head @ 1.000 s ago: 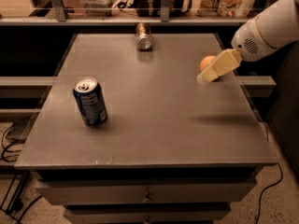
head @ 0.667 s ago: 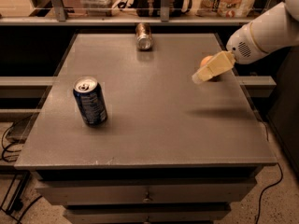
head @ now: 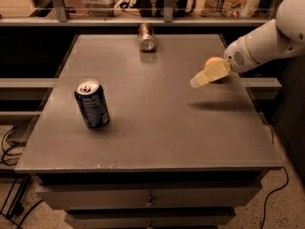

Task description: Move orange near orange can

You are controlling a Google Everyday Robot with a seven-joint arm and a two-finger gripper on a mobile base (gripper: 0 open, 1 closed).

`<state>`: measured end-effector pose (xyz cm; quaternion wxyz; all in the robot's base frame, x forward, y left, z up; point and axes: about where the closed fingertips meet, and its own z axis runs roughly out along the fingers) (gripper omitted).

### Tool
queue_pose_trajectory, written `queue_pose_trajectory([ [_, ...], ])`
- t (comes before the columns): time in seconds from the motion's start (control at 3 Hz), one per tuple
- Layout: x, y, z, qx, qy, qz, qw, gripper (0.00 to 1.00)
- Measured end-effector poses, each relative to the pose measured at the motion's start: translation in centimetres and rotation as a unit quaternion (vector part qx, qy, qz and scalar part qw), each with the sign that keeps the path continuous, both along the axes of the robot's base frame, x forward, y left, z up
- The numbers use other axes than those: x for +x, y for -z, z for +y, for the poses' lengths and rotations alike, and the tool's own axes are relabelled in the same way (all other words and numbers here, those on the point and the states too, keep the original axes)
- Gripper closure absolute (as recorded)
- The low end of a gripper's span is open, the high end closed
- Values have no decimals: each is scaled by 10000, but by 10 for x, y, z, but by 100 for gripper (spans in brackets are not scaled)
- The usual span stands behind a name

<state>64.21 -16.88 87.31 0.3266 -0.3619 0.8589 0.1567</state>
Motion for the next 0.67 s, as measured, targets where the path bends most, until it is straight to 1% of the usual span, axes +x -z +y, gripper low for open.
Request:
queue_pose_trajectory([
  [0.33,11,9,1,129,122,-9,9998,18],
  [0.67,24,12,-2,331,264,-102,9991,42],
])
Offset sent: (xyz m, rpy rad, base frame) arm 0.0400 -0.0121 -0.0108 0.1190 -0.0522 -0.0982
